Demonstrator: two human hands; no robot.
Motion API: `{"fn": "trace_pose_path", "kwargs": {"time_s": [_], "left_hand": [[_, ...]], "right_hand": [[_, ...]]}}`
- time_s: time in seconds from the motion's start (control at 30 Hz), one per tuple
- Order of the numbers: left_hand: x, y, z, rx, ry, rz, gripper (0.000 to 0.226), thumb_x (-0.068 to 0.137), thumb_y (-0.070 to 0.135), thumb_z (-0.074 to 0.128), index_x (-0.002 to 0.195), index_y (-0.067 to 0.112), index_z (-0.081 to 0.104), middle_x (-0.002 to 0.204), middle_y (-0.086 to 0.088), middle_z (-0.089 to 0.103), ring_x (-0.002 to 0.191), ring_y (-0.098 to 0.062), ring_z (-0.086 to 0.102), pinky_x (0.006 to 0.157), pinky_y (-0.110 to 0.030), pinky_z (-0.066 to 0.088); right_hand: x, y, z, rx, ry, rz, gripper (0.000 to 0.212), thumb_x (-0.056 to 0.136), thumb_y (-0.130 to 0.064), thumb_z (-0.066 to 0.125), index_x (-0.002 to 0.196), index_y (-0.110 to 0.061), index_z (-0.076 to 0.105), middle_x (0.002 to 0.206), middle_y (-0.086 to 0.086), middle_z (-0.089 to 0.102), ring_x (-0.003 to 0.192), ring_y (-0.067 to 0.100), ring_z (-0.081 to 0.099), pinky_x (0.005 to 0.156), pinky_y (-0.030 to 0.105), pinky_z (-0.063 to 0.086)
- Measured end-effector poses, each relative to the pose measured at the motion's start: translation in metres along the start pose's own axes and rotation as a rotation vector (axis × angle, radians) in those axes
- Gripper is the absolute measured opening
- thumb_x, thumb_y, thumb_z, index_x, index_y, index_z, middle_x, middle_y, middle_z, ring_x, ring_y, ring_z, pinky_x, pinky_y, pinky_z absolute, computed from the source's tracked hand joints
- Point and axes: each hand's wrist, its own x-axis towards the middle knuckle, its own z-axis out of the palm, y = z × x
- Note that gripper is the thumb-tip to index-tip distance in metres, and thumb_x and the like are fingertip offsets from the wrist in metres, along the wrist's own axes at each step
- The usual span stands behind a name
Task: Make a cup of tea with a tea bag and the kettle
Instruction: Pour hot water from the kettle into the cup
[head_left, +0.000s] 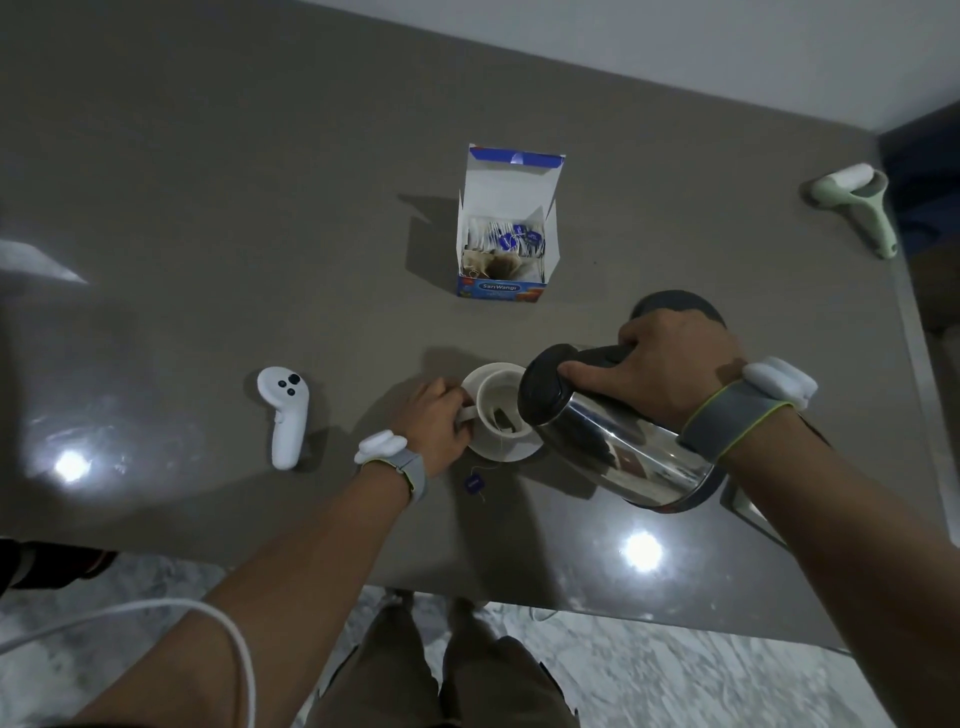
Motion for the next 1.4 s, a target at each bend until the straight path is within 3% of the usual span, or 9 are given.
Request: {"fn": "trace_pose_path", "kwargs": {"time_s": [0.57, 0.77, 1.1, 1.3, 1.4], "left_hand": [[-0.001, 0.004, -0.002, -0.008, -0.01, -0.019, 0.029, 0.08, 0.026, 0.063, 0.107, 0.018, 0.066, 0.119, -0.009, 0.06, 0.107, -0.037, 0.056, 0.09, -0.044, 0.051], [-0.002, 0.007, -0.005, -0.004, -0.021, -0.032, 0.035, 0.078, 0.036, 0.053, 0.108, 0.022, 0.065, 0.119, -0.006, 0.06, 0.109, -0.034, 0.055, 0.089, -0.045, 0.051], [-0.002, 0.01, -0.007, 0.007, -0.019, -0.018, 0.027, 0.079, 0.026, 0.062, 0.105, 0.019, 0.065, 0.116, -0.006, 0.062, 0.105, -0.035, 0.055, 0.086, -0.044, 0.05], [-0.002, 0.01, -0.007, 0.003, -0.033, -0.036, 0.028, 0.079, 0.027, 0.063, 0.105, 0.02, 0.065, 0.117, -0.005, 0.061, 0.104, -0.034, 0.056, 0.086, -0.046, 0.051], [-0.003, 0.009, -0.007, -0.013, -0.028, -0.036, 0.03, 0.077, 0.029, 0.06, 0.105, 0.021, 0.066, 0.118, -0.006, 0.061, 0.104, -0.035, 0.057, 0.086, -0.047, 0.051]], "right_hand": [[0.003, -0.002, 0.004, -0.07, 0.025, 0.008, 0.08, 0.059, -0.097, 0.049, 0.051, -0.018, 0.056, 0.048, -0.004, 0.052, 0.046, 0.013, 0.049, 0.047, 0.019, 0.027], [0.004, -0.007, 0.001, -0.101, 0.008, 0.002, 0.079, 0.061, -0.097, 0.05, 0.053, -0.018, 0.055, 0.05, -0.004, 0.054, 0.047, 0.014, 0.052, 0.047, 0.02, 0.032], [0.004, -0.013, -0.006, -0.132, -0.022, 0.002, 0.08, 0.062, -0.097, 0.05, 0.056, -0.017, 0.056, 0.054, -0.002, 0.056, 0.052, 0.017, 0.054, 0.052, 0.023, 0.041], [0.001, -0.019, -0.011, -0.148, -0.016, -0.021, 0.08, 0.062, -0.096, 0.048, 0.056, -0.016, 0.055, 0.053, -0.002, 0.053, 0.049, 0.015, 0.05, 0.049, 0.021, 0.029], [0.0, -0.024, -0.013, -0.159, -0.04, -0.032, 0.079, 0.064, -0.096, 0.05, 0.058, -0.017, 0.056, 0.055, -0.002, 0.055, 0.052, 0.016, 0.053, 0.051, 0.022, 0.036]]}}
